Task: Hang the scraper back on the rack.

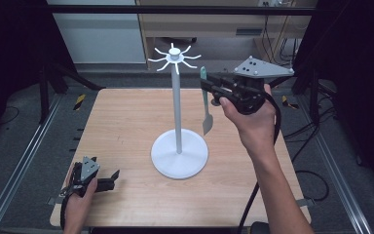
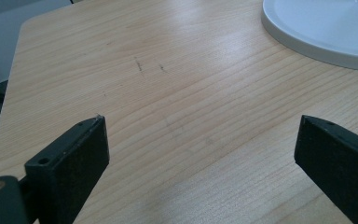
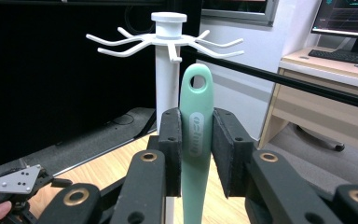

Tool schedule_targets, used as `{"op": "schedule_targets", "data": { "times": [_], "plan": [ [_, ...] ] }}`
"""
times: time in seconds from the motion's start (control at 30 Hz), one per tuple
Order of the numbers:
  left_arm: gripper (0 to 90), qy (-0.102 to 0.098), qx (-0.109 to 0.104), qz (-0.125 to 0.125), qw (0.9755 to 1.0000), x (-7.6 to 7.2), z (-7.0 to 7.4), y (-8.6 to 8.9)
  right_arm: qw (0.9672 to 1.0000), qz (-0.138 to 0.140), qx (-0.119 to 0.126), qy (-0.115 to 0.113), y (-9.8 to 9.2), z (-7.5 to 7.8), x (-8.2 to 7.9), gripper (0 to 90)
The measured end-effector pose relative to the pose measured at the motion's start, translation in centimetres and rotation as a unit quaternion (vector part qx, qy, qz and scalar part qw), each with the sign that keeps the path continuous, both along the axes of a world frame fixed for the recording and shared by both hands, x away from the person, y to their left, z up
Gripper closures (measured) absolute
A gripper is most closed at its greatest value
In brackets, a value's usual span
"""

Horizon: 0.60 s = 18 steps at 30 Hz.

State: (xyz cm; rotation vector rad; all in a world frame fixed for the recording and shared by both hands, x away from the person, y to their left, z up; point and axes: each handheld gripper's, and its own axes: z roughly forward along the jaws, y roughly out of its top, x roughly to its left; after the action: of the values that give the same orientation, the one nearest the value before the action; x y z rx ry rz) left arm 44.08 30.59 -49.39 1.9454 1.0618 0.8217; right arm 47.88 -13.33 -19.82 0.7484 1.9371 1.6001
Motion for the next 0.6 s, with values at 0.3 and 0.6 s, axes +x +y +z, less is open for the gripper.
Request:
{"op": "schedule_targets", "data": {
  "times": [0.3,0.6],
  "plan": [
    [2.6,0.000,0.001,-0.001,1.0000,0.01,-0.01,-0.08,0.9999,0.008,0.006,-0.008,0.07,0.48,-0.32,74.1],
    [2.7,0.000,0.000,-0.002,1.0000,0.05,-0.02,-0.09,0.9999,0.013,0.001,-0.005,0.36,0.56,-0.14,74.1]
  ]
}}
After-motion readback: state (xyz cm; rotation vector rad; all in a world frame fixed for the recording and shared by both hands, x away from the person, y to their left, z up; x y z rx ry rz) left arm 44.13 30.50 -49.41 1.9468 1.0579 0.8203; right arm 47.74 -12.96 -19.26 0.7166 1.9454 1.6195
